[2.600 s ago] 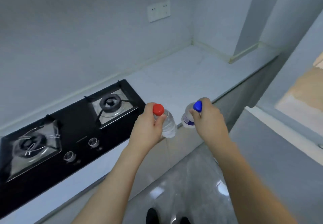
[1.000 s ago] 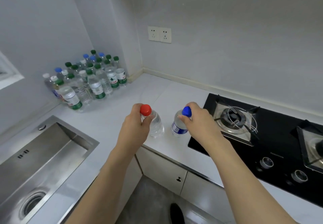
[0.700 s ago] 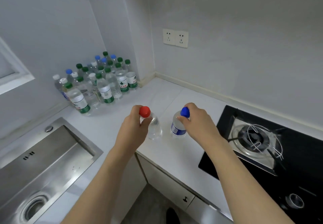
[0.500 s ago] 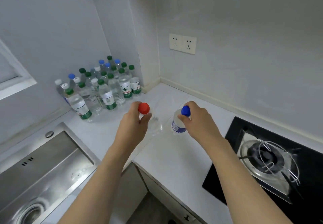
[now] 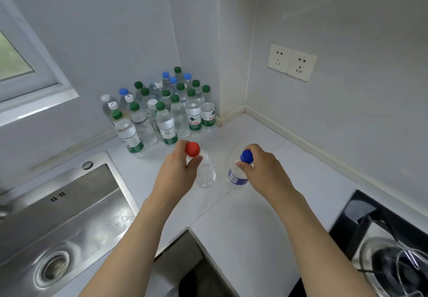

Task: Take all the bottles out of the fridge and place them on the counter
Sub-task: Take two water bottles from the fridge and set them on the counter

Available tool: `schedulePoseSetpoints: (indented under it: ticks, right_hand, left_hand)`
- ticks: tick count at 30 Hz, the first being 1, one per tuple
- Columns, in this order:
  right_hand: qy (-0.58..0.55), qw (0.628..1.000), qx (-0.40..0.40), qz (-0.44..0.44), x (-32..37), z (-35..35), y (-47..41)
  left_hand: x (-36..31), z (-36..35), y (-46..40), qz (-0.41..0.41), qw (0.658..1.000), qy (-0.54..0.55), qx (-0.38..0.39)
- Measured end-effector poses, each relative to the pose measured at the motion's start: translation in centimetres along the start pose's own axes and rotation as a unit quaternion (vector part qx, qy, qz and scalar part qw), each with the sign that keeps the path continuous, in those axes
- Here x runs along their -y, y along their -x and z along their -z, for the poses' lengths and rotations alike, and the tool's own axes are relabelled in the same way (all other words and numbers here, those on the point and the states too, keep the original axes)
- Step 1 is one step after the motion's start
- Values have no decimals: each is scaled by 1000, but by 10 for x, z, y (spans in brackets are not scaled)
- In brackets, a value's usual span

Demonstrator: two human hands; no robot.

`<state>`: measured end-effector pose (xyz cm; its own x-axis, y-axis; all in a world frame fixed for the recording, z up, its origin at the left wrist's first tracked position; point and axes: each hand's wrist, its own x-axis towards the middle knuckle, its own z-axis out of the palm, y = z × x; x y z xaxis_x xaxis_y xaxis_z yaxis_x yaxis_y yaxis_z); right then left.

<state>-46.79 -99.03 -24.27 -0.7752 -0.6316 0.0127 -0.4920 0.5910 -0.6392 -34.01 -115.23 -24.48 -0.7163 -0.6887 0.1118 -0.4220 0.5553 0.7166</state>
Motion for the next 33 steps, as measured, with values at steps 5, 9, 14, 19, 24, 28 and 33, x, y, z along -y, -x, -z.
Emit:
schedulePoseSetpoints:
  ticks: [5,9,14,19,24,28,33]
  right_hand:
    - [7,999,32,26,23,-23,-42]
    - [19,998,58,34,47,-50,-76]
    - [38,992,101,58,86,-90,-122]
    - [45,985,152,74,124,-138,-162]
    - [56,978,176,99,153,-177,-197]
    - [78,974,176,122,163,-202,-221]
    - [82,973,185,106,166,-231,-242]
  left_hand:
    - [28,12,-28,21,1000,7,-17]
    - [57,27,-52,45,999,-8,-18]
    - [99,52,-85,80,996,-35,-22]
    - [147,78,-113,107,993,-51,-22]
    - [187,93,-140,114,992,-61,-5]
    - [206,90,-155,116,992,-54,6]
    - [223,81,-176,120,992,-45,17]
